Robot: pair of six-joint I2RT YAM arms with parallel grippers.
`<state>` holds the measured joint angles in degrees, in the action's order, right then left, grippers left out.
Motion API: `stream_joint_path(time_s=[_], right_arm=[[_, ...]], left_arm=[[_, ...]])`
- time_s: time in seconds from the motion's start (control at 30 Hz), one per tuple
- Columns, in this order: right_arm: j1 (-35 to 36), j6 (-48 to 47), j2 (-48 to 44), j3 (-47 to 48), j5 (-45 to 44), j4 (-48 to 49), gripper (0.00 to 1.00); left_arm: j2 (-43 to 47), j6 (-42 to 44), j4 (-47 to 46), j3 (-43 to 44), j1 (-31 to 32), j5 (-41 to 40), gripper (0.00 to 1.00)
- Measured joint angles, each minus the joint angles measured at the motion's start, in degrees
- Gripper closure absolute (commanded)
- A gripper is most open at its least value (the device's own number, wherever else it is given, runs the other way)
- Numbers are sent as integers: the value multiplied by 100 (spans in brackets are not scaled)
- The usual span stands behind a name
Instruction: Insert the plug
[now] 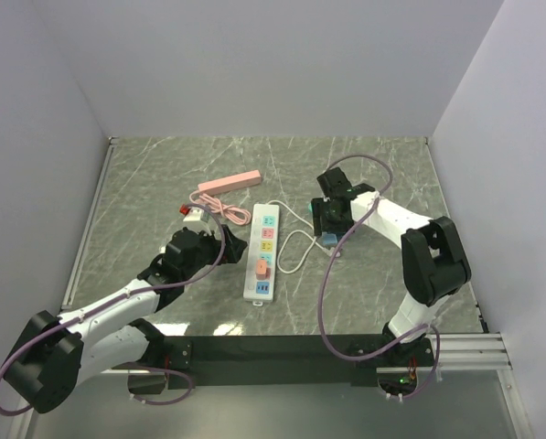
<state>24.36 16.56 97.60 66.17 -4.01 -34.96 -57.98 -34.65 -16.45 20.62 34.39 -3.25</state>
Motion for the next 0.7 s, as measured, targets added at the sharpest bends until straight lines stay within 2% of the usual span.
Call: stream_joint_path(time_s=[0.13,0.4,0.7], right_arm=[[-96,92,59,-57,63,44,28],[-175,205,164,-184,212,146,30],[-256,131,601,153,81,-212,40]], left_arm=[[-7,-2,0,2,-13,0,7],[-9,-4,2,2,-35,24,7],[13,-7,22,2,-55,39,7]])
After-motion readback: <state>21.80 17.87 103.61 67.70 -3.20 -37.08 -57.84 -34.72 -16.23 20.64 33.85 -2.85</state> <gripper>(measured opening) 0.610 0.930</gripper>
